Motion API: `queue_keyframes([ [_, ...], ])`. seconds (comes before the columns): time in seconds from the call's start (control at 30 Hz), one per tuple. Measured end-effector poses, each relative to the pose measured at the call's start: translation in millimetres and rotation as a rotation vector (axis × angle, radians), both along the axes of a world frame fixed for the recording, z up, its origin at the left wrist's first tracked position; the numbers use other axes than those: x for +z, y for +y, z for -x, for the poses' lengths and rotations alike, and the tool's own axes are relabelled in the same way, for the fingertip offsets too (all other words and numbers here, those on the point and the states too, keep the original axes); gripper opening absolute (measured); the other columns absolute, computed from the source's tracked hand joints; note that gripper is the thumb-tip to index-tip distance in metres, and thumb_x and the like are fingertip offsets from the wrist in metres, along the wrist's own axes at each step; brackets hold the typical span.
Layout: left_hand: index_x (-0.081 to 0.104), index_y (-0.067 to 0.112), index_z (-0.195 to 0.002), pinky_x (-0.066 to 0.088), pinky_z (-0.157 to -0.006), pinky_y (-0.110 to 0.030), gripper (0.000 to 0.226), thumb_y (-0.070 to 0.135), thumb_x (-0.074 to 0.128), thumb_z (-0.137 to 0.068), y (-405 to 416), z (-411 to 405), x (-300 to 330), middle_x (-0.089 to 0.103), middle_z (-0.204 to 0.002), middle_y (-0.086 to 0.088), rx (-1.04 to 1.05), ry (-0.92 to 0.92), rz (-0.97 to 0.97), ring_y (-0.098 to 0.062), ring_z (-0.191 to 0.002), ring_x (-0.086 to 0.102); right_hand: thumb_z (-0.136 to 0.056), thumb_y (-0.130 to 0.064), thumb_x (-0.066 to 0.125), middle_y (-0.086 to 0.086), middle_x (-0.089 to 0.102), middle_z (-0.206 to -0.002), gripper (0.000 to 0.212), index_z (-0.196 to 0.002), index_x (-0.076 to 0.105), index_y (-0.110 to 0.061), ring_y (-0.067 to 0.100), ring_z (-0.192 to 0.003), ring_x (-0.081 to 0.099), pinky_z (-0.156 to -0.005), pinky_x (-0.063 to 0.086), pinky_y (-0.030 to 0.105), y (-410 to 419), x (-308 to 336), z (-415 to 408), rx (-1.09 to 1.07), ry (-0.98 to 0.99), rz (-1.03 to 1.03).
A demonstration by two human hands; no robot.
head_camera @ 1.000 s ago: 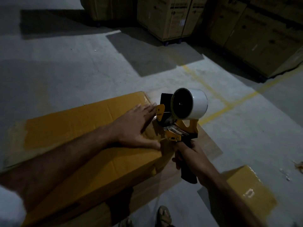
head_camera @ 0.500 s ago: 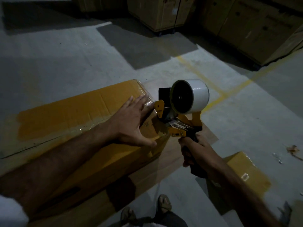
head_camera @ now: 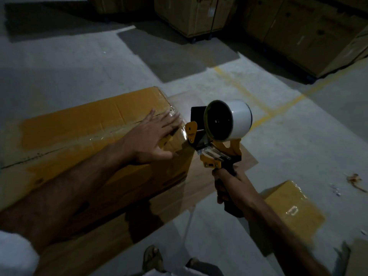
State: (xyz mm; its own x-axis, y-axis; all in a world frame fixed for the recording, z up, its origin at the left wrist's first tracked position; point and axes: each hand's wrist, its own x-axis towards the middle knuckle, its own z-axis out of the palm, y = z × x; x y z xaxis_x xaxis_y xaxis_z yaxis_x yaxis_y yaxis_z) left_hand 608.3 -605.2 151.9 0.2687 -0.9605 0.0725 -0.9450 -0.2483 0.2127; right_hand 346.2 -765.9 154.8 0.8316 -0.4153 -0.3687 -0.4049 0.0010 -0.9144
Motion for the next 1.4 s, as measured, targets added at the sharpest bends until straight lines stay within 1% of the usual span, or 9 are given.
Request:
queue_keyframes([
  [0.13, 0.004, 0.043, -0.162, -0.017, -0.120, -0.031, 0.085, 0.068, 0.044, -0.092, 1, 15, 3, -0.007, -0.171, 0.015, 0.034, 0.060, -0.016, -0.005, -0.155, -0.016, -0.105, -0.014, 0.054, -0.009, 0.054, -0.057, 0.013, -0.092, 0.056, -0.011, 0.010, -0.050, 0.052, -0.054, 0.050, 0.028, 7, -14, 32, 0.014, 0.012, 0.048],
  [0.27, 0.010, 0.045, -0.158, -0.005, -0.122, -0.037, 0.066, 0.048, 0.046, -0.103, -1, 46, 7, -0.002, -0.172, 0.011, 0.071, 0.049, -0.006, -0.015, -0.157, -0.007, -0.105, -0.013, 0.053, 0.004, 0.050, -0.066, 0.011, -0.098, 0.057, -0.006, 0.016, -0.054, 0.051, -0.052, 0.049, 0.030, 14, -21, 43, -0.003, -0.037, 0.075],
  [0.47, 0.012, 0.046, -0.161, -0.007, -0.121, -0.034, 0.060, 0.035, 0.041, -0.109, 2, 75, 6, -0.005, -0.172, 0.012, 0.140, -0.025, -0.021, -0.011, -0.155, -0.010, -0.098, -0.026, 0.053, 0.011, 0.042, -0.067, 0.041, -0.094, 0.050, 0.015, 0.025, -0.054, 0.043, -0.050, 0.045, 0.036, 16, -33, 63, 0.040, -0.075, 0.089],
  [0.63, 0.012, 0.037, -0.164, -0.005, -0.123, -0.030, 0.056, 0.039, 0.027, -0.110, 4, 72, 5, 0.000, -0.173, 0.008, 0.113, -0.005, -0.044, -0.011, -0.157, -0.007, -0.104, -0.014, 0.052, 0.013, 0.039, -0.065, 0.026, -0.080, 0.048, -0.004, 0.011, -0.041, 0.037, -0.040, 0.035, 0.023, 23, -44, 58, 0.047, -0.075, -0.032],
  [0.77, 0.014, 0.024, -0.165, 0.002, -0.129, -0.034, 0.059, 0.036, 0.024, -0.108, -1, 71, 4, 0.008, -0.173, 0.005, 0.138, 0.041, -0.025, -0.011, -0.160, 0.002, -0.103, -0.010, 0.051, 0.010, 0.039, -0.064, 0.023, -0.081, 0.047, -0.008, 0.013, -0.043, 0.036, -0.044, 0.035, 0.027, 25, -49, 54, 0.027, -0.073, -0.081],
  [0.93, 0.013, 0.031, -0.165, 0.004, -0.129, -0.037, 0.057, 0.041, 0.022, -0.110, 0, 70, 0, 0.006, -0.173, 0.009, 0.131, 0.013, -0.038, -0.010, -0.160, 0.001, -0.107, -0.012, 0.046, -0.001, 0.030, -0.058, 0.030, -0.079, 0.036, -0.016, 0.011, -0.042, 0.023, -0.044, 0.025, 0.023, 39, -57, 48, -0.012, -0.055, -0.349],
  [1.17, 0.008, 0.039, -0.165, 0.004, -0.127, -0.035, 0.057, 0.049, 0.022, -0.110, -3, 67, 5, 0.001, -0.173, 0.013, 0.128, -0.026, -0.057, -0.011, -0.160, 0.000, -0.106, -0.022, 0.049, -0.003, 0.033, -0.057, 0.032, -0.074, 0.042, -0.022, 0.014, -0.046, 0.029, -0.047, 0.029, 0.027, 36, -70, 49, -0.093, 0.081, -0.603],
  [1.3, 0.007, 0.037, -0.165, 0.007, -0.126, -0.039, 0.061, 0.052, 0.027, -0.110, -1, 64, 1, -0.002, -0.173, 0.013, 0.126, -0.048, -0.070, -0.012, -0.159, 0.000, -0.108, -0.019, 0.047, -0.002, 0.035, -0.053, 0.032, -0.077, 0.039, -0.019, 0.013, -0.043, 0.031, -0.045, 0.027, 0.025, 50, -108, 79, -0.223, 0.200, -0.503],
  [1.4, 0.009, 0.034, -0.166, 0.008, -0.127, -0.042, 0.063, 0.047, 0.035, -0.109, -2, 65, 1, 0.000, -0.173, 0.011, 0.117, -0.023, -0.067, -0.015, -0.159, 0.001, -0.106, -0.024, 0.053, 0.002, 0.042, -0.057, 0.033, -0.075, 0.043, -0.017, 0.016, -0.046, 0.039, -0.049, 0.032, 0.031, 23, -111, 67, -0.255, 0.114, -0.169],
])
